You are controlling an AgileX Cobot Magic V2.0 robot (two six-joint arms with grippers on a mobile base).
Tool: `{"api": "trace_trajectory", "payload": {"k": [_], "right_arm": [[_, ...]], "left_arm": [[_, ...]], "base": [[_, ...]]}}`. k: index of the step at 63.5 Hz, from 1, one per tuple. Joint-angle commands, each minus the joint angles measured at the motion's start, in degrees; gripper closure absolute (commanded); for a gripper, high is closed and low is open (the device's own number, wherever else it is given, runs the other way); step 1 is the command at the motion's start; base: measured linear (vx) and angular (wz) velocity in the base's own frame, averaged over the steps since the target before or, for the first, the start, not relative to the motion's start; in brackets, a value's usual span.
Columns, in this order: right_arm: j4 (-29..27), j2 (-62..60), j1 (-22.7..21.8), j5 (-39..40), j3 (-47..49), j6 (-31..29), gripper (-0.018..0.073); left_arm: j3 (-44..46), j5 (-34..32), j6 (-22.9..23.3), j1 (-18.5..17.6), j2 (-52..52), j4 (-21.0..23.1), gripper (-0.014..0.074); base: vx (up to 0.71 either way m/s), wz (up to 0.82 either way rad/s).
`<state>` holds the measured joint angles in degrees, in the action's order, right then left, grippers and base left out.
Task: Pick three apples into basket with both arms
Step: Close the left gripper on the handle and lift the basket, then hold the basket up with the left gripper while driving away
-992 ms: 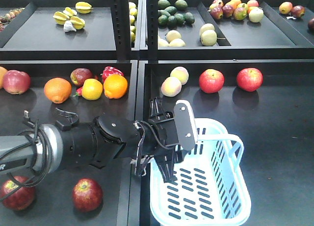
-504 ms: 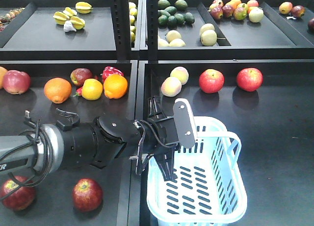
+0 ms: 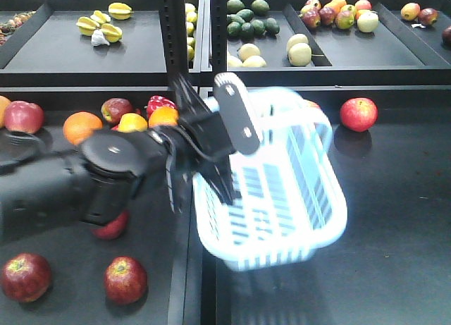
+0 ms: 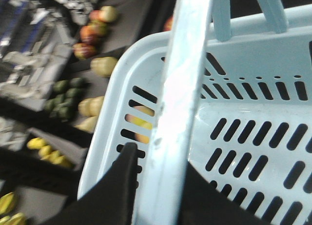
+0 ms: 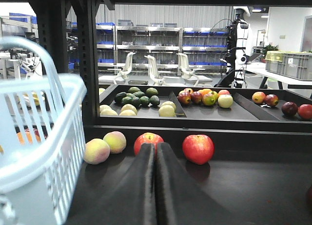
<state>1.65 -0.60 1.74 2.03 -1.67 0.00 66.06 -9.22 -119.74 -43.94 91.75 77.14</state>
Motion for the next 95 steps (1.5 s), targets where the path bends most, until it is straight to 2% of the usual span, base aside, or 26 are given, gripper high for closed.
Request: {"api": "trace_trajectory", "payload": {"k": [1,18,35,47,69,95], "right_arm": [[0.5,0.0,-0.1,4.3,-0.7,0.0,0.0568],[0.5,0.0,-0.1,4.3,-0.7,0.0,0.0568],[0.5,0.0,-0.1,4.3,-0.7,0.0,0.0568],[0.5,0.0,-0.1,4.3,-0.7,0.0,0.0568],[0.5,0.0,-0.1,4.3,-0.7,0.0,0.0568],[0.5,0.0,-0.1,4.3,-0.7,0.0,0.0568]], "left_arm": [[1.9,-6.4,0.1,-0.1,-5.7,0.2,0.0604],[1.8,-13.9,0.1,-0.1,-12.3,0.4,0.0604],[0.9,-13.6,0.1,-0.1,-15.6,0.5,0.0604],[-3.7,-14.9,0.1,-0.1,-16.6,0.2,0.0604],[-6.2,-24.3,0.1,-0.1,-16.8,0.2,0.0604],[-6.2,-24.5,0.1,-0.1,-16.8,0.3,0.0604]], "base": [[0.0,0.0],[0.0,0.0],[0.0,0.0],[0.0,0.0],[0.0,0.0],[0.0,0.0]]}}
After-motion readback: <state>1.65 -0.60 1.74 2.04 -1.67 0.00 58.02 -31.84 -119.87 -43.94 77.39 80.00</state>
